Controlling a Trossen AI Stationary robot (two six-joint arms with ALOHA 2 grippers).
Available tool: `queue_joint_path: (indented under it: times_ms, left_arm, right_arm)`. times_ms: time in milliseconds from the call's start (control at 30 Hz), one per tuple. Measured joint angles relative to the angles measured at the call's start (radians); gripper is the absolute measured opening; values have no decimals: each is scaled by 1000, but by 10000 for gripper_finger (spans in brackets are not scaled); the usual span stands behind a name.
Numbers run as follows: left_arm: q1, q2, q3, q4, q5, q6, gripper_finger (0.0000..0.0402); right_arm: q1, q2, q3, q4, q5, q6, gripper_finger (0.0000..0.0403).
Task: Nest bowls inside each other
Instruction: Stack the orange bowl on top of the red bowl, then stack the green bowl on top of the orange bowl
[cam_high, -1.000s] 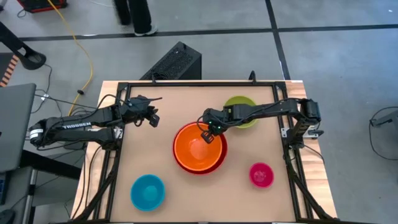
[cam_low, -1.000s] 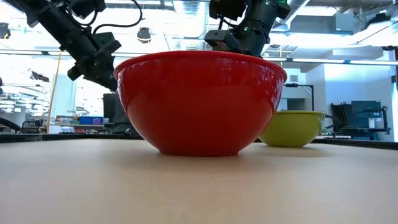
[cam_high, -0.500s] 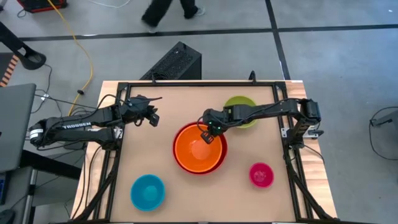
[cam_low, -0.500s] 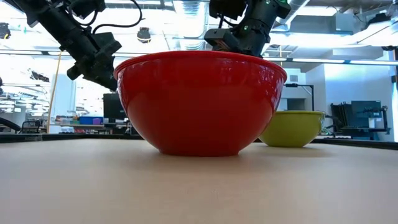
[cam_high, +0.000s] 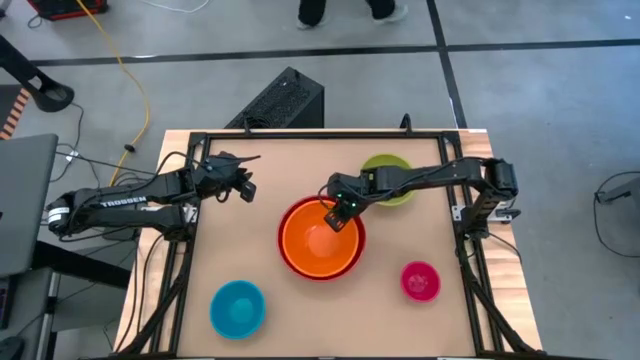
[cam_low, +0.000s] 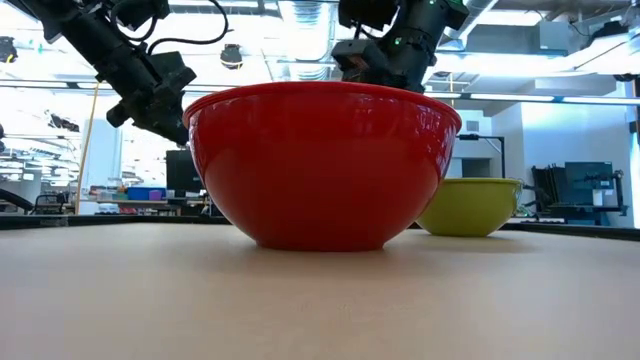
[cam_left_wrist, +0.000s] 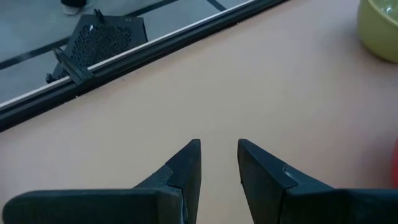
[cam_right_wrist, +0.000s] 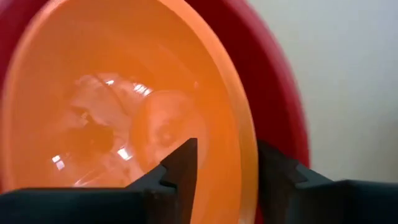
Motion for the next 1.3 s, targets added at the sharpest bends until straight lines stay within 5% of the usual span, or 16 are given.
queue_joint_path:
  times_ms: [233,867,1300]
  left_arm:
    - [0,0,0,26,-20,1,93]
    - [0,0,0,18,-16,-5,93]
    - [0,0,0,18,-17,-27,93]
  right_arm:
    - [-37,-25,0,-35,-96,-2,184]
    - [-177,-203,0,-164,-53,-142,176]
    - [-513,-247,0,-456,63,-381,175]
